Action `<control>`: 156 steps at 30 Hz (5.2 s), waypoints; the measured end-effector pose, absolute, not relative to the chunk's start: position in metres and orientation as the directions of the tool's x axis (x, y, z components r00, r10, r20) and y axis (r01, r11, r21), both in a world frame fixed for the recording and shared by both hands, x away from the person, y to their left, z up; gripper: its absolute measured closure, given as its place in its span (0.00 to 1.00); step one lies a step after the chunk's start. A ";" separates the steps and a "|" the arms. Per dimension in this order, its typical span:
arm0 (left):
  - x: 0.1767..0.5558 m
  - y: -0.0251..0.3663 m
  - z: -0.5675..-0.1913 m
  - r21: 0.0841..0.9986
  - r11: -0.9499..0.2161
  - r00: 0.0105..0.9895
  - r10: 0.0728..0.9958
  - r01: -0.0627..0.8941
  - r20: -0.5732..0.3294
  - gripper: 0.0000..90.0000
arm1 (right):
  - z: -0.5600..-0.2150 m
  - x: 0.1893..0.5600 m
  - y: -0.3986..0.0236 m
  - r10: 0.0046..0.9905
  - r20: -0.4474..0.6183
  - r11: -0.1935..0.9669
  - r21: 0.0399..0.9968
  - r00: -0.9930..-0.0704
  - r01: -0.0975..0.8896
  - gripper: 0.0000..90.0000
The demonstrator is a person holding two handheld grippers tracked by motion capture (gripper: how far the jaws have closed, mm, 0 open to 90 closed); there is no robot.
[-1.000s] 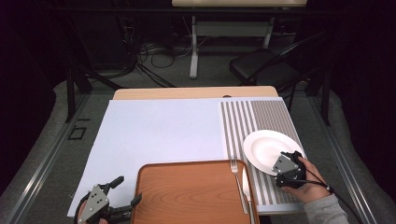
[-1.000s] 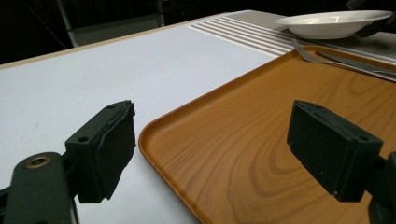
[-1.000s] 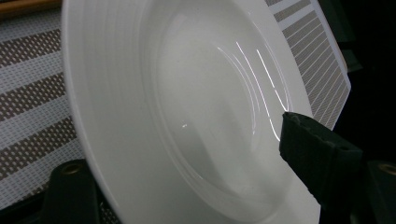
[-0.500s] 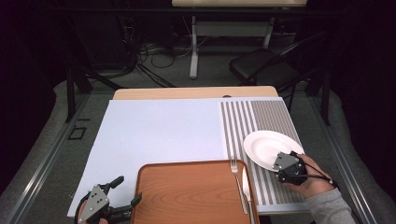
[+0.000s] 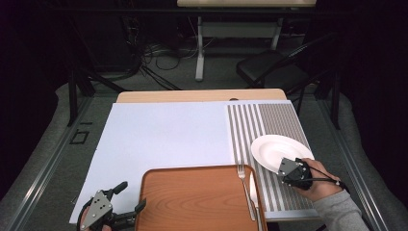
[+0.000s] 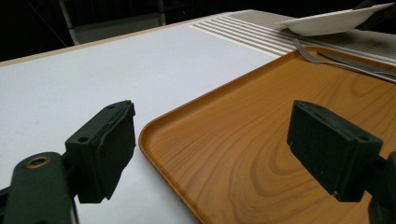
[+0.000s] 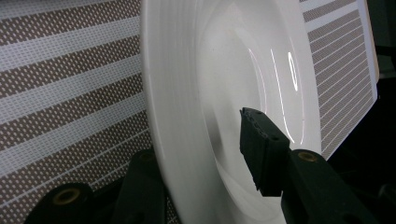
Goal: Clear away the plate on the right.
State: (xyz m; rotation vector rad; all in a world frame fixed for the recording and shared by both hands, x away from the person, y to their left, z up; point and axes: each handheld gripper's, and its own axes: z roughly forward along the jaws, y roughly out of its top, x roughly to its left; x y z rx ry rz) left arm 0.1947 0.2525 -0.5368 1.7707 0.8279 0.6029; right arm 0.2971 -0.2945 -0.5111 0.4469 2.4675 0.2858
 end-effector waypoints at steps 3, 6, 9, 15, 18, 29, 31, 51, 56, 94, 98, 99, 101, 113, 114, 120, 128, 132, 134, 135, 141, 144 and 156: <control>0.195 0.252 -0.537 0.944 -0.218 0.635 0.773 0.248 0.012 0.17 | -0.512 0.297 -0.294 0.367 -0.532 0.925 0.294 -0.763 0.240 0.75; 0.195 0.252 -0.537 0.943 -0.219 0.635 0.773 0.250 0.011 0.17 | -0.511 0.295 -0.294 0.347 -0.532 0.935 0.263 -0.773 0.239 0.80; 0.195 0.252 -0.537 0.943 -0.219 0.635 0.772 0.249 0.012 0.17 | -0.513 0.293 -0.293 0.331 -0.532 0.941 0.243 -0.780 0.234 0.85; 0.195 0.252 -0.537 0.943 -0.219 0.634 0.774 0.252 0.010 0.17 | -0.516 0.291 -0.294 0.298 -0.554 0.952 0.236 -0.777 0.197 0.87; 0.195 0.252 -0.537 0.943 -0.218 0.634 0.773 0.252 0.010 0.17 | -0.518 0.289 -0.294 0.283 -0.566 0.956 0.232 -0.775 0.179 0.88; 0.195 0.253 -0.537 0.943 -0.219 0.632 0.775 0.253 0.010 0.17 | -0.522 0.286 -0.290 0.218 -0.617 0.970 0.222 -0.756 0.098 0.91; 0.194 0.253 -0.537 0.942 -0.219 0.632 0.775 0.252 0.011 0.17 | -0.522 0.285 -0.289 0.220 -0.633 0.968 0.233 -0.742 0.089 0.91; 0.195 0.253 -0.537 0.943 -0.221 0.632 0.775 0.250 0.013 0.17 | -0.512 0.261 -0.283 0.264 -0.691 0.928 0.371 -0.673 -0.018 0.90; 0.195 0.252 -0.537 0.942 -0.221 0.632 0.775 0.251 0.014 0.17 | -0.505 0.250 -0.278 0.257 -0.718 0.923 0.382 -0.647 -0.057 0.90; 0.194 0.254 -0.537 0.945 -0.216 0.629 0.777 0.247 0.013 0.17 | -0.481 0.193 -0.164 0.018 -0.794 0.791 0.383 -0.607 -0.477 0.89; 0.194 0.254 -0.537 0.944 -0.217 0.630 0.776 0.247 0.014 0.17 | -0.485 0.191 -0.161 -0.002 -0.794 0.791 0.371 -0.607 -0.487 0.89; 0.194 0.253 -0.537 0.944 -0.217 0.630 0.776 0.247 0.014 0.17 | -0.487 0.190 -0.161 -0.006 -0.794 0.789 0.370 -0.608 -0.490 0.89; 0.194 0.253 -0.537 0.944 -0.217 0.631 0.775 0.247 0.013 0.17 | -0.490 0.189 -0.160 -0.013 -0.786 0.795 0.366 -0.618 -0.483 0.89; 0.194 0.254 -0.537 0.944 -0.218 0.631 0.776 0.246 0.014 0.17 | -0.515 0.182 -0.149 -0.073 -0.750 0.797 0.353 -0.658 -0.490 0.89; 0.194 0.254 -0.537 0.944 -0.218 0.631 0.776 0.246 0.014 0.17 | -0.516 0.181 -0.148 -0.080 -0.748 0.798 0.348 -0.659 -0.492 0.89; 0.194 0.254 -0.536 0.945 -0.218 0.630 0.777 0.245 0.016 0.17 | -0.523 0.176 -0.135 -0.125 -0.737 0.781 0.339 -0.664 -0.524 0.89; 0.194 0.255 -0.536 0.945 -0.220 0.631 0.776 0.243 0.018 0.17 | -0.530 0.170 -0.123 -0.176 -0.732 0.752 0.332 -0.659 -0.569 0.89; 0.194 0.254 -0.536 0.945 -0.218 0.631 0.775 0.243 0.016 0.17 | -0.532 0.170 -0.122 -0.182 -0.725 0.758 0.326 -0.664 -0.564 0.89; 0.193 0.254 -0.536 0.945 -0.218 0.630 0.776 0.243 0.017 0.17 | -0.534 0.170 -0.122 -0.182 -0.720 0.757 0.332 -0.670 -0.563 0.89; 0.193 0.254 -0.536 0.945 -0.218 0.631 0.776 0.243 0.017 0.17 | -0.534 0.171 -0.122 -0.189 -0.717 0.754 0.332 -0.671 -0.567 0.88; 0.193 0.255 -0.536 0.945 -0.220 0.631 0.775 0.242 0.019 0.17 | -0.537 0.169 -0.121 -0.210 -0.711 0.752 0.321 -0.671 -0.575 0.89; 0.194 0.255 -0.536 0.945 -0.219 0.633 0.774 0.242 0.018 0.17 | -0.539 0.169 -0.121 -0.216 -0.699 0.754 0.324 -0.682 -0.571 0.90; 0.194 0.254 -0.536 0.944 -0.220 0.632 0.775 0.245 0.017 0.17 | -0.545 0.171 -0.122 -0.239 -0.639 0.740 0.367 -0.731 -0.563 0.88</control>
